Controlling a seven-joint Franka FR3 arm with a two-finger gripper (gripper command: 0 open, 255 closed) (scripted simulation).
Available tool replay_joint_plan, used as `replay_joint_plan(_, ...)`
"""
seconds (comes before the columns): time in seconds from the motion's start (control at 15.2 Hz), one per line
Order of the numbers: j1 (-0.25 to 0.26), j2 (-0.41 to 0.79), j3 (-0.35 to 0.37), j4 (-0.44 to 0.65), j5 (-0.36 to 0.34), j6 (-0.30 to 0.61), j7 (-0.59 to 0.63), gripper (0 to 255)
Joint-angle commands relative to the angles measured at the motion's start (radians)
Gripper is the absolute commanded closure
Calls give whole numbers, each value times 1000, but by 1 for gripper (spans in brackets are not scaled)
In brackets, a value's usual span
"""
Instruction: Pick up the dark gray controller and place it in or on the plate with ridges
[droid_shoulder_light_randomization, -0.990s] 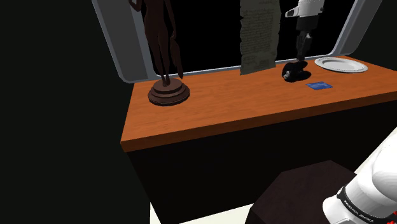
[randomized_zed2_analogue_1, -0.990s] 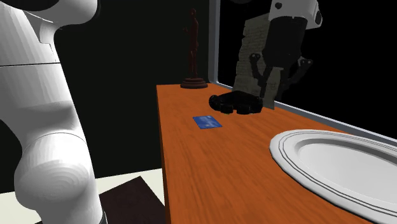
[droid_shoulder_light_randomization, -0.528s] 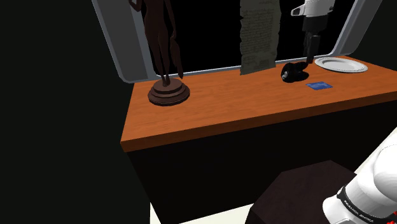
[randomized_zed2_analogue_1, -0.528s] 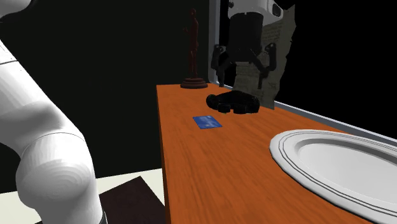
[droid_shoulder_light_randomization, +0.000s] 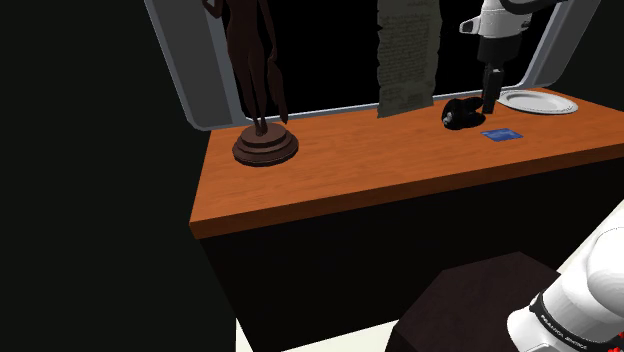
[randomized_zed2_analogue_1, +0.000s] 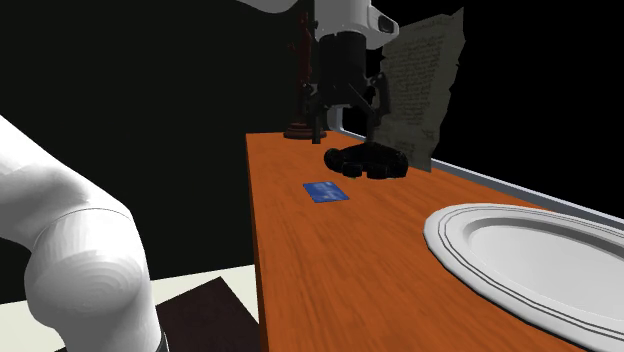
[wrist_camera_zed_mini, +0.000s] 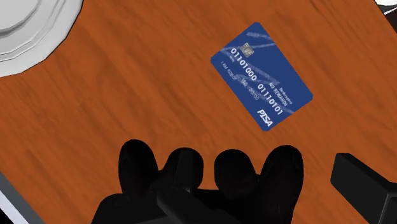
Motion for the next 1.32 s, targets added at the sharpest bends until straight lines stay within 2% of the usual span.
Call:
replay_joint_plan(0.0,-2,-8,-3,-34,-4,26,4,0)
replay_joint_plan(0.13,-4,-18,-9,-75,-8,58,6,0)
replay_joint_plan(0.66,-4,-18,-9,-75,-8,57,6,0)
replay_joint_plan(0.73,-4,-18,-9,-75,-8,57,6,255)
replay_joint_plan(1.25,-4,-18,-9,-75,-8,57,6,255)
